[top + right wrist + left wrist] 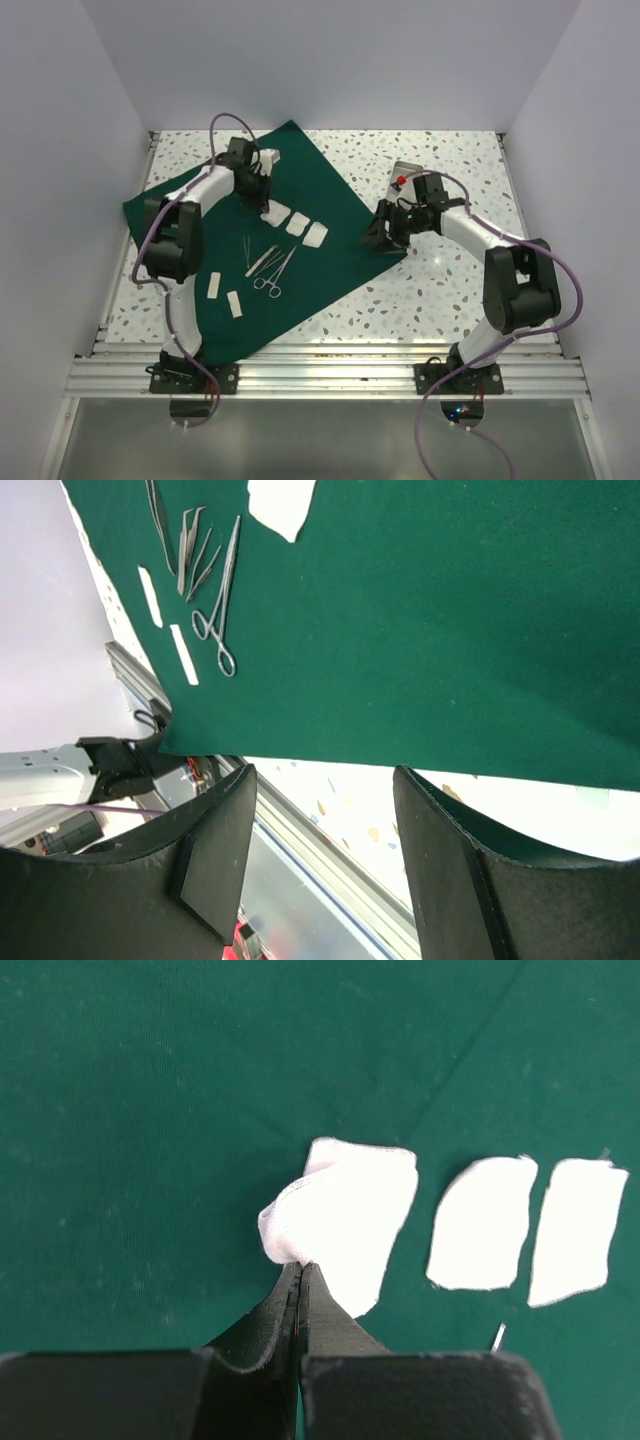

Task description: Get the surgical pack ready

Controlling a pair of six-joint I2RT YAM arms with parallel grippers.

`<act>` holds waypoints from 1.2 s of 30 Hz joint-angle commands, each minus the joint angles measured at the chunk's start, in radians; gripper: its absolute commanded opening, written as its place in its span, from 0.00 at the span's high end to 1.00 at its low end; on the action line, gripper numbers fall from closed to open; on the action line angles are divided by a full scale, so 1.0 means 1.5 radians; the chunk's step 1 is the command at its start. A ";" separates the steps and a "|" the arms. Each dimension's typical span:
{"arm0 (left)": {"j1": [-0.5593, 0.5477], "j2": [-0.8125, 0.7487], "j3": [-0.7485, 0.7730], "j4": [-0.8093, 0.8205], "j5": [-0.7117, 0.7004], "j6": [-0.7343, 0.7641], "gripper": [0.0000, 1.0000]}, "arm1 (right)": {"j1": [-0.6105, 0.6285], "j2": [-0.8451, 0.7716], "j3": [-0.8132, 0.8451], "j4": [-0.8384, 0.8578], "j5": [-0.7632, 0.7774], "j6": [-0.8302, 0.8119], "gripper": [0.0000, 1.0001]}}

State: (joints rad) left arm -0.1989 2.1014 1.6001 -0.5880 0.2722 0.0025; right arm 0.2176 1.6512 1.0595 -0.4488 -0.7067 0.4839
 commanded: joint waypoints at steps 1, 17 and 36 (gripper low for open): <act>-0.002 -0.072 -0.010 0.020 0.015 0.004 1.00 | 0.000 0.013 -0.001 0.010 -0.023 -0.010 0.39; -0.019 -0.010 0.014 0.005 0.065 0.033 1.00 | 0.001 0.009 -0.007 0.015 -0.028 -0.006 0.39; -0.020 0.040 0.063 -0.014 0.017 0.034 1.00 | 0.001 0.024 -0.003 0.016 -0.032 -0.006 0.39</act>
State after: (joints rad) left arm -0.2256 2.1563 1.6531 -0.6010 0.3218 0.0311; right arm 0.2176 1.6844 1.0538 -0.4469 -0.7277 0.4847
